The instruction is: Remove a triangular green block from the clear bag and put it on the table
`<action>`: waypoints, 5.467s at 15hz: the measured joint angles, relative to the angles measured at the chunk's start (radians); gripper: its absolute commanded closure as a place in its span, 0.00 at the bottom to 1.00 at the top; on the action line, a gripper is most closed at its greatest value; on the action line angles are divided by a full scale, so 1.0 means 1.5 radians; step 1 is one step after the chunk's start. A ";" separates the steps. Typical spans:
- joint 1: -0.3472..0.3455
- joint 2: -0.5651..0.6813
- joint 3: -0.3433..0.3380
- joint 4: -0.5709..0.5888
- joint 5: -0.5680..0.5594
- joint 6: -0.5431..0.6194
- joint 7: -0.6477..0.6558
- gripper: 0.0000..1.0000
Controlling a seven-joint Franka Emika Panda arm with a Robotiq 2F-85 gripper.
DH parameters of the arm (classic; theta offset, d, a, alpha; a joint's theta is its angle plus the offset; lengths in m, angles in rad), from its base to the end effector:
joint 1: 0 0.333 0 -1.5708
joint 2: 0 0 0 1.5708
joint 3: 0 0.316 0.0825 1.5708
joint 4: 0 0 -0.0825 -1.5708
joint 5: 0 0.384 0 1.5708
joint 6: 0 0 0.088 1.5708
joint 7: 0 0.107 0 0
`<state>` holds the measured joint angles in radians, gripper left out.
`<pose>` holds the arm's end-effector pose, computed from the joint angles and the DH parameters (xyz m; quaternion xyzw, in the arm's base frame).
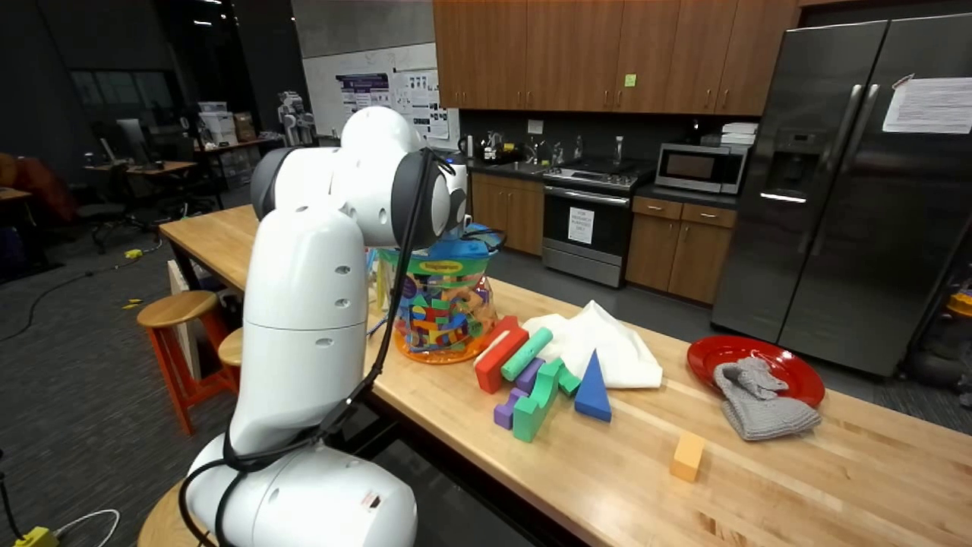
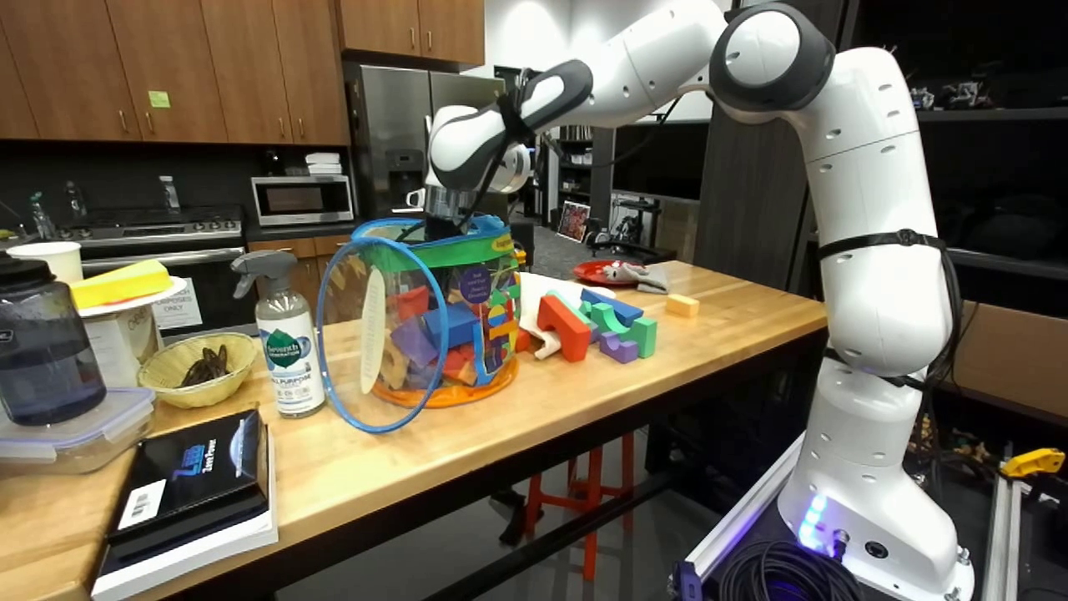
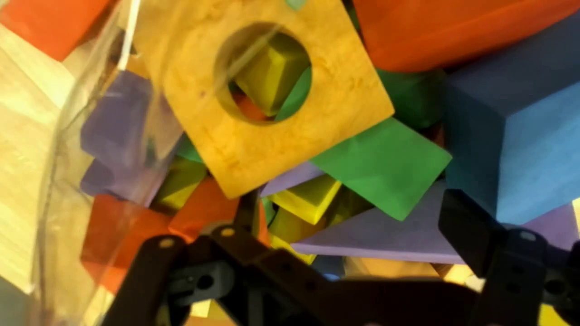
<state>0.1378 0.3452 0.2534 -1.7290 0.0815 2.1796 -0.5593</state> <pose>0.6136 0.2401 0.3992 -0.8988 -0.4278 -0.0635 0.0715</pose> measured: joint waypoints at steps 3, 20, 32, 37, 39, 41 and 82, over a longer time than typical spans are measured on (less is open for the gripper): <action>0.006 0.000 0.003 -0.011 0.000 0.000 0.000 0.00; 0.013 -0.008 0.011 -0.020 0.000 0.003 -0.003 0.94; 0.008 -0.036 0.011 -0.020 0.053 -0.005 0.004 1.00; 0.012 -0.061 0.012 -0.020 0.053 -0.004 0.030 1.00; 0.016 -0.073 0.012 -0.020 0.053 -0.004 0.043 1.00; 0.021 -0.086 0.012 -0.020 0.053 -0.004 0.056 1.00; -0.020 -0.422 -0.138 -0.214 0.051 0.099 0.217 1.00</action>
<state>0.1075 -0.2873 0.0459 -2.0498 0.1580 2.3286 -0.2333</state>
